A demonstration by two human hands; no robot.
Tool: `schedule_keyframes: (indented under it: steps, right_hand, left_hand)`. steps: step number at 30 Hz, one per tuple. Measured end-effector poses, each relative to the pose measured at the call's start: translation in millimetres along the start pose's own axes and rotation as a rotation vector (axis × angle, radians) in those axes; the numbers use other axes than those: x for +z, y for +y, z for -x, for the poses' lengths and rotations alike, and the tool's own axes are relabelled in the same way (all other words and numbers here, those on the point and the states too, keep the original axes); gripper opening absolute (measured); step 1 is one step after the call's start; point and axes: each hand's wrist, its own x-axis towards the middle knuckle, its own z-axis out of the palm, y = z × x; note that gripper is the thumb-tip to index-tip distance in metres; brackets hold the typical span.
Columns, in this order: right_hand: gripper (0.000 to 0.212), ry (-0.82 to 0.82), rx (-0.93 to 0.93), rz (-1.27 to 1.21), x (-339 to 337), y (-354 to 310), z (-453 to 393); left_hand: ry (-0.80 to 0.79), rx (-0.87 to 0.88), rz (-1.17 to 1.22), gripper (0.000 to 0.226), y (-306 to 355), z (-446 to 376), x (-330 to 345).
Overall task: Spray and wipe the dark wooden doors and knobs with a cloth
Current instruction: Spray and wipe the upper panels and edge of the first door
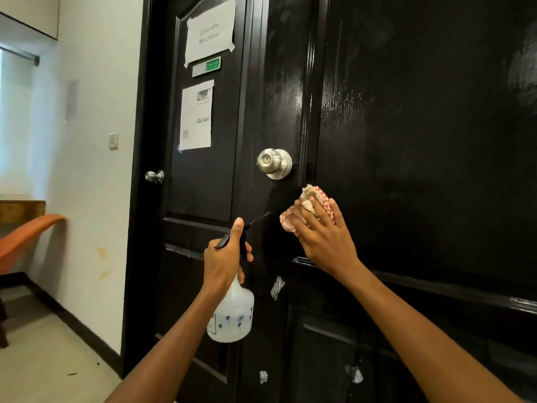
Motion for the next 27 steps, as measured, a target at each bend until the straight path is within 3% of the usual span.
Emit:
schedule_keyframes:
  steps: [5, 12, 19, 27]
  right_hand:
    - [0.054, -0.003, -0.004, -0.031, 8, -25, 15]
    - [0.05, -0.213, -0.449, -0.032, 40, -54, -40]
    - [0.058, -0.252, -0.14, 0.069, 38, -59, -155]
    - [0.058, -0.136, -0.189, -0.066, 47, -71, -54]
  left_hand:
    - [0.086, -0.061, 0.008, 0.079, 4, -9, -1]
    - [0.053, -0.049, -0.005, 0.074, 0, -2, -12]
    - [0.118, -0.034, 0.028, 0.07, 2, 4, -28]
    - [0.127, -0.075, -0.037, 0.072, -19, 17, -38]
